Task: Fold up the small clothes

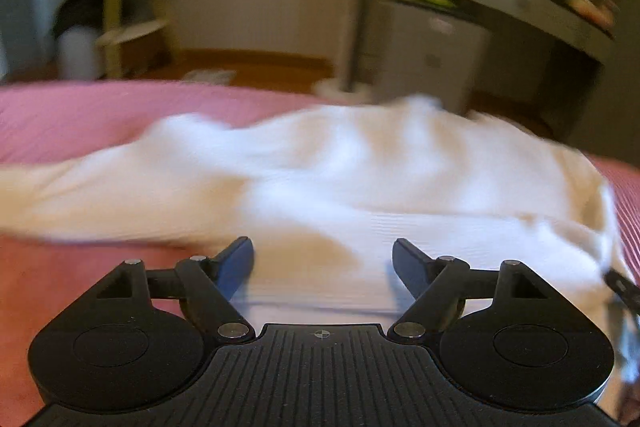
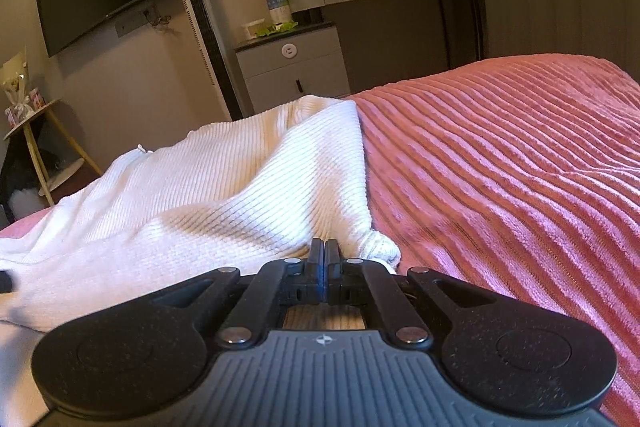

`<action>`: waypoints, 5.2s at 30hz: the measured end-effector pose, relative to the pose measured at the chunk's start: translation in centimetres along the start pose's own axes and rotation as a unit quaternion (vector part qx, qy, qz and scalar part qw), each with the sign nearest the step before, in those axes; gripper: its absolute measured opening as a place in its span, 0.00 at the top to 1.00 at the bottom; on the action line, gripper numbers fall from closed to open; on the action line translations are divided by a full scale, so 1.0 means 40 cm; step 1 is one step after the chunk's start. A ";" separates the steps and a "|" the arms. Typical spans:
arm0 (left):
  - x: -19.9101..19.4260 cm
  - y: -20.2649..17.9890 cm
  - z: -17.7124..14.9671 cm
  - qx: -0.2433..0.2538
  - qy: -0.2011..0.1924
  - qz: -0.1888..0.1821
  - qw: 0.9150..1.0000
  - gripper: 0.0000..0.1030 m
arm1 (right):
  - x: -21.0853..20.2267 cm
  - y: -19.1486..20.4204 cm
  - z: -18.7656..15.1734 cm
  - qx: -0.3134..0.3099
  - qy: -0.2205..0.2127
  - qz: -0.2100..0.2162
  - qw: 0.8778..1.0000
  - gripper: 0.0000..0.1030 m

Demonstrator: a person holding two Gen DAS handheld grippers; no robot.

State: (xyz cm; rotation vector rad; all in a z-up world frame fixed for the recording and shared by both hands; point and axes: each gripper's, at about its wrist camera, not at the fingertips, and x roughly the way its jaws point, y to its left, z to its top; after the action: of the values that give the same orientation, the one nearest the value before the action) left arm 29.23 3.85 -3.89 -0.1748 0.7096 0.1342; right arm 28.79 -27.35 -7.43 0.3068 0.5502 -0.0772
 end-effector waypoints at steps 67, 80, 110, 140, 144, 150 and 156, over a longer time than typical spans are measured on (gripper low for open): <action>-0.148 0.044 -0.191 0.029 0.001 -0.068 0.997 0.20 | -0.169 0.341 -0.053 -0.197 -0.031 0.157 0.967 0.61; -0.143 0.095 -0.149 0.025 0.019 -0.069 0.997 0.20 | -0.114 0.514 -0.088 -0.301 -0.019 0.175 0.937 0.61; -0.134 0.033 -0.191 0.060 0.013 -0.102 0.993 0.18 | -0.065 0.290 -0.025 -0.187 -0.020 -0.059 0.980 0.54; -0.128 0.035 -0.197 0.048 0.013 -0.114 0.992 0.13 | -0.042 0.086 0.056 0.133 0.008 0.043 0.990 0.60; -0.126 0.027 -0.200 0.057 0.011 -0.109 0.992 0.12 | -0.057 0.042 0.042 0.117 0.012 0.025 0.993 0.60; -0.123 0.020 -0.206 0.068 0.010 -0.101 0.993 0.12 | -0.041 0.017 0.049 0.169 0.026 0.063 0.983 0.64; -0.123 0.022 -0.206 0.064 0.011 -0.101 0.993 0.12 | -0.019 0.077 0.062 0.103 0.036 0.050 0.993 0.93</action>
State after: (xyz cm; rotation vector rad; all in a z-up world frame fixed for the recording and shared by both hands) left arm 20.15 2.72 -6.87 -0.1244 0.7155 -0.1073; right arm 29.87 -25.18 -4.20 0.5400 0.5986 -0.0272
